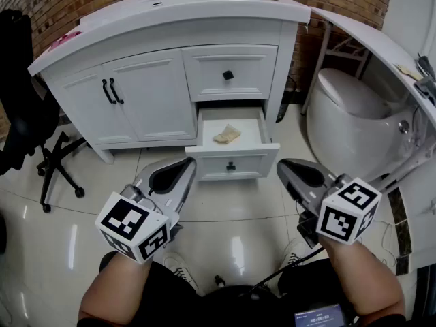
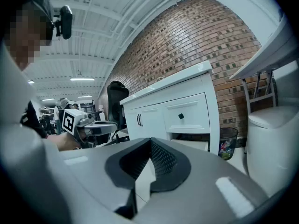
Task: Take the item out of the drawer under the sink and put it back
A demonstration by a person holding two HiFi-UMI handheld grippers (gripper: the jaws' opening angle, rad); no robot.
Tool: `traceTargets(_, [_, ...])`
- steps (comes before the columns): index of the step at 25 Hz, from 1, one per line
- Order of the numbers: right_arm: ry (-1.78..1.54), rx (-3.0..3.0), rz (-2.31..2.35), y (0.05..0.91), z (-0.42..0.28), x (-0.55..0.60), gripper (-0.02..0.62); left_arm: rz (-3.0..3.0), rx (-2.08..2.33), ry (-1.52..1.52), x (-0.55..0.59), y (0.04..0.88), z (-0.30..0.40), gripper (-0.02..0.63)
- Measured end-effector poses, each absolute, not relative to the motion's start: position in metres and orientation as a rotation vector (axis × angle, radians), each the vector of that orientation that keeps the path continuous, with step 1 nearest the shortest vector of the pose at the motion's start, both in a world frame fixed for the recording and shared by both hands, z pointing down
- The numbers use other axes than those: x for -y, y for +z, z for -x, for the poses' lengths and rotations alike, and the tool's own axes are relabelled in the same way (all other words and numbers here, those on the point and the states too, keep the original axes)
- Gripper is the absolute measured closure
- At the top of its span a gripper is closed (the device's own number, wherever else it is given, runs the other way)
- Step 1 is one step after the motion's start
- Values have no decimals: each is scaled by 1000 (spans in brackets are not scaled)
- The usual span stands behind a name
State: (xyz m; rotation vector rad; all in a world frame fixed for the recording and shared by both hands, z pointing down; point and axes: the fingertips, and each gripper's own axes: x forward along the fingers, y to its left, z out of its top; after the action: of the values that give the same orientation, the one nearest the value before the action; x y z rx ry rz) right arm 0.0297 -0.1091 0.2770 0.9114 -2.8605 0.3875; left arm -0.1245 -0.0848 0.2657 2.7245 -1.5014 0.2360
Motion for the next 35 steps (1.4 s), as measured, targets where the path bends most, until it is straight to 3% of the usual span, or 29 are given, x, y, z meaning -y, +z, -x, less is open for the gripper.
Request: traceTargets(35, [403,2871,-929,274,-29,121,592,-2741,1502,246,93,266,117,600])
